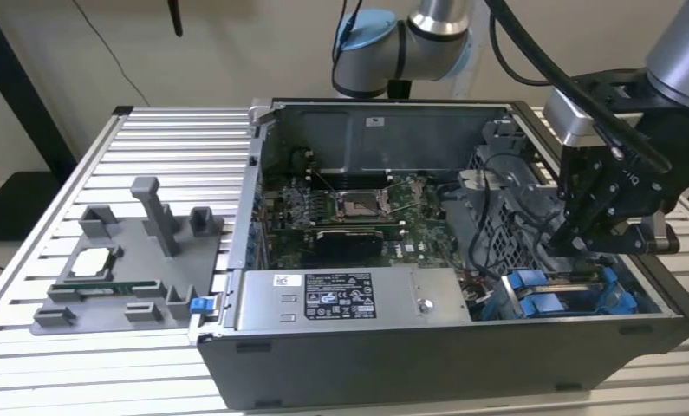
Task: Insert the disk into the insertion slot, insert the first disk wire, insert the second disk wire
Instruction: 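Insert the second disk wire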
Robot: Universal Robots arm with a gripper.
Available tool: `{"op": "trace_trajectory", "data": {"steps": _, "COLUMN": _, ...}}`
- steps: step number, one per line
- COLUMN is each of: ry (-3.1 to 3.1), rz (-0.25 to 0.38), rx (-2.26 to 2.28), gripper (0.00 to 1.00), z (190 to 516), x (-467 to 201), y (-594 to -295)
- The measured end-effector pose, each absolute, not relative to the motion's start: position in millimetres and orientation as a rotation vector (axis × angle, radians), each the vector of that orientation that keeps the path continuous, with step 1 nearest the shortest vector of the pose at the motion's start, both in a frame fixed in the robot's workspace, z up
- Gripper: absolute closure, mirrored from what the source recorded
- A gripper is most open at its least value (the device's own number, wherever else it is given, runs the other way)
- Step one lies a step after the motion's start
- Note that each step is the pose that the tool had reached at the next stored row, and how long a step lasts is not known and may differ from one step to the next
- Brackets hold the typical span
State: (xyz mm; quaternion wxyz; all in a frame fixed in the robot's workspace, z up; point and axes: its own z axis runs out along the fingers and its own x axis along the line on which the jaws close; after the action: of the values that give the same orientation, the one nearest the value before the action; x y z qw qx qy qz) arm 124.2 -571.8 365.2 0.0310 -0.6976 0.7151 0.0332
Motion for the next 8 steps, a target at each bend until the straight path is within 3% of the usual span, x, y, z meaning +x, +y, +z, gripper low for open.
{"op": "trace_trajectory", "data": {"steps": 8, "ry": 2.215, "rz": 0.099, "rx": -2.140, "gripper": 1.00, "z": 355.3, "x": 124.6, "y": -571.8}}
